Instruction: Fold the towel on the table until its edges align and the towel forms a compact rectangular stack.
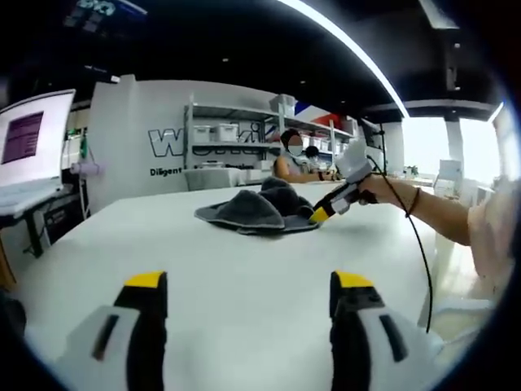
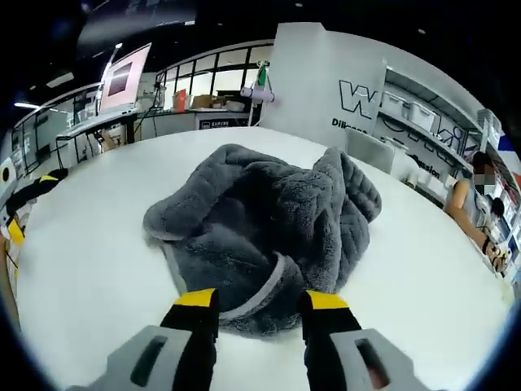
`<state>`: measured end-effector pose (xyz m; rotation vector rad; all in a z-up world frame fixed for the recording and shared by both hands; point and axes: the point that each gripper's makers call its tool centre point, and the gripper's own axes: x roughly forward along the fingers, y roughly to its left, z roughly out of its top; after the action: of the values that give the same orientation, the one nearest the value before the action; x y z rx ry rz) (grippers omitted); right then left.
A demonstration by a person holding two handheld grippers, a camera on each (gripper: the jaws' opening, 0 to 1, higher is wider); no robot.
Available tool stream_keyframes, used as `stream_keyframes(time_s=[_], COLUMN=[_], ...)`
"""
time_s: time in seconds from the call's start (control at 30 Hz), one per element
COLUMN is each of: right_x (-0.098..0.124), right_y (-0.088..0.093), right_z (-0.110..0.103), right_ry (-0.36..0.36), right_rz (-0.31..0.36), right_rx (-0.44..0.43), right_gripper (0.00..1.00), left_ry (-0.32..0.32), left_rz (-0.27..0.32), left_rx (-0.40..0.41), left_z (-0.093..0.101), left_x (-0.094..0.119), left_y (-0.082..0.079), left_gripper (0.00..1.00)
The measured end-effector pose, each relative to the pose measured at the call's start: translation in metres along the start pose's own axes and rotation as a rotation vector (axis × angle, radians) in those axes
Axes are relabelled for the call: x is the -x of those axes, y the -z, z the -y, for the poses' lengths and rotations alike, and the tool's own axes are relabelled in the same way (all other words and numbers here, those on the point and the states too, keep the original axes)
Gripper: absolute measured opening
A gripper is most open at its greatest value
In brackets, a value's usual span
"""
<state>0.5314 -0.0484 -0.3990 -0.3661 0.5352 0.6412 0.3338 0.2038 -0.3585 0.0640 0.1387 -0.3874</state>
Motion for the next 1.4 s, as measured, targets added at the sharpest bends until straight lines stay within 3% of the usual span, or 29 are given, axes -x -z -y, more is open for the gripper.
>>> stream_keyframes(time_s=[0.1,0.23,0.57,0.83,0.97,1.13,1.4], right_x=[0.000,-0.002,0.004,0.022,0.036,0.052,0.075], right_y=[0.001,0.005,0.002,-0.007,-0.021,-0.035,-0.061], right_z=[-0.003,-0.006,-0.006,-0.003,0.002,0.014,0.032], right_ry=[-0.022,-0.034,-0.039,-0.035,-0.039,-0.020,-0.013], right_rz=[-0.007,-0.007,-0.012,-0.030,-0.033,-0.066,-0.099], right_rx=[0.009,0.003,0.026,0.095,0.208,0.273,0.345], right_gripper=[0.12,0.06,0.02,0.02,0.02,0.02,0.02], left_ry=[-0.004,-0.001,-0.006,0.005,0.014,0.009,0.009], left_rz=[0.004,-0.001,-0.006,-0.016,-0.020,-0.026,-0.025], left_rx=[0.001,-0.002,-0.001,-0.015,-0.017,-0.006,-0.008], left_z=[-0.001,-0.001,-0.003,0.001,0.004,0.003,0.004], left_x=[0.001,0.000,0.001,-0.001,-0.003,-0.004,-0.003], left_y=[-0.001,0.000,0.002,0.004,0.005,0.008,0.008], left_gripper=[0.83,0.83,0.81,0.82,0.83,0.88,0.86])
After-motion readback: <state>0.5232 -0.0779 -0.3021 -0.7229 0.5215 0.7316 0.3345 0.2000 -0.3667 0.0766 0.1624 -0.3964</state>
